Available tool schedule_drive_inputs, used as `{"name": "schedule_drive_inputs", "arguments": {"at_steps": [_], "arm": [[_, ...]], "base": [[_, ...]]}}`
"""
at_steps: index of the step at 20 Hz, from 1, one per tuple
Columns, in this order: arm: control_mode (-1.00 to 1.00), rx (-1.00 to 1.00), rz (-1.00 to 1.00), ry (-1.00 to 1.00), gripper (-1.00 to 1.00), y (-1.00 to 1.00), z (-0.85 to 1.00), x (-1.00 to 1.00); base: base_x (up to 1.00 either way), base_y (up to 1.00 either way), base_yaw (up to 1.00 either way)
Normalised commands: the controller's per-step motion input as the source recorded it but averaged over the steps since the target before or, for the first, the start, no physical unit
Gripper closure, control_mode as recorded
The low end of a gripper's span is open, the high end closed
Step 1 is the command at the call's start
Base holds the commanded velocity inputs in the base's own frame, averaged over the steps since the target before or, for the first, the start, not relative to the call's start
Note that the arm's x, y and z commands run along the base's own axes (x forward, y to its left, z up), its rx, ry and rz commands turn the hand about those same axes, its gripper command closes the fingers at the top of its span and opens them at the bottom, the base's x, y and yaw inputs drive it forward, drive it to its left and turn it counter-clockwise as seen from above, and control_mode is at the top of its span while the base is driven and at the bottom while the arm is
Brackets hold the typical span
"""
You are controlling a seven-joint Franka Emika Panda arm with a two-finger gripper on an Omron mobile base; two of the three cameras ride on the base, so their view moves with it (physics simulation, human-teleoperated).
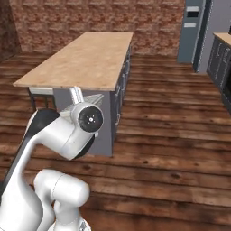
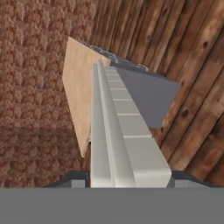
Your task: The ice cube tray has been filled with water. Take the tray and place it in the freezer to make ice. Close the freezer door after placing the tray.
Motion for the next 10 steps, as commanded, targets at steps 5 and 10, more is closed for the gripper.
{"name": "schedule_drive_inputs", "arguments": {"at_steps": [5,10], "arm": [[1.0,0.0,0.0,0.0,1.0,0.0,0.0,0.0],[1.0,0.0,0.0,0.0,1.0,0.0,0.0,0.0]], "base": [[0.62,-0.23,-0.23],[0.55,-0.27,-0.23]]}}
